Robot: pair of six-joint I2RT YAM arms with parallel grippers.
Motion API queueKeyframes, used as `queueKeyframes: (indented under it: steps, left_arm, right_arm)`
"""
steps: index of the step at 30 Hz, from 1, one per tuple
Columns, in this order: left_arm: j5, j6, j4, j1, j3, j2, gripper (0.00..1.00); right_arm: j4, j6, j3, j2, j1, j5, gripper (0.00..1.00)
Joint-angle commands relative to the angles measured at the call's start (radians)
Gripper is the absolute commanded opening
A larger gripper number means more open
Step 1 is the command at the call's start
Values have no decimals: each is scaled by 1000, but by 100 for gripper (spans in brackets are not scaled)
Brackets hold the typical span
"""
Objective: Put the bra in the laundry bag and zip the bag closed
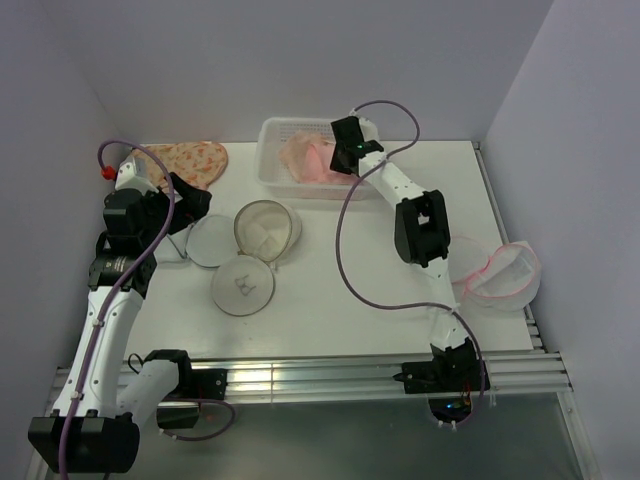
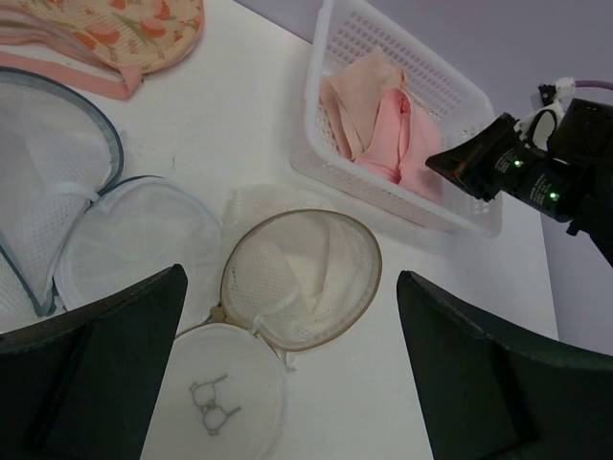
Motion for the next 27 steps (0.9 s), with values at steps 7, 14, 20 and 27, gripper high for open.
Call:
queueKeyframes:
  steps: [7,14,20,27]
  left_arm:
    - [16,-8,42,5,4,2,99]
    - [17,-6,40,5,2,-1,99]
    - [16,-3,42,5,2,-9,99]
    - [25,-5,43,5,4,-15,99]
  right_arm:
    - [113,-21,-39,-296,30,39,0]
    - [131,-48,-82,-429,57,68,0]
    - [141,-76,-177,-598,99,114,0]
    - [202,-108,-379,-840,189,195,0]
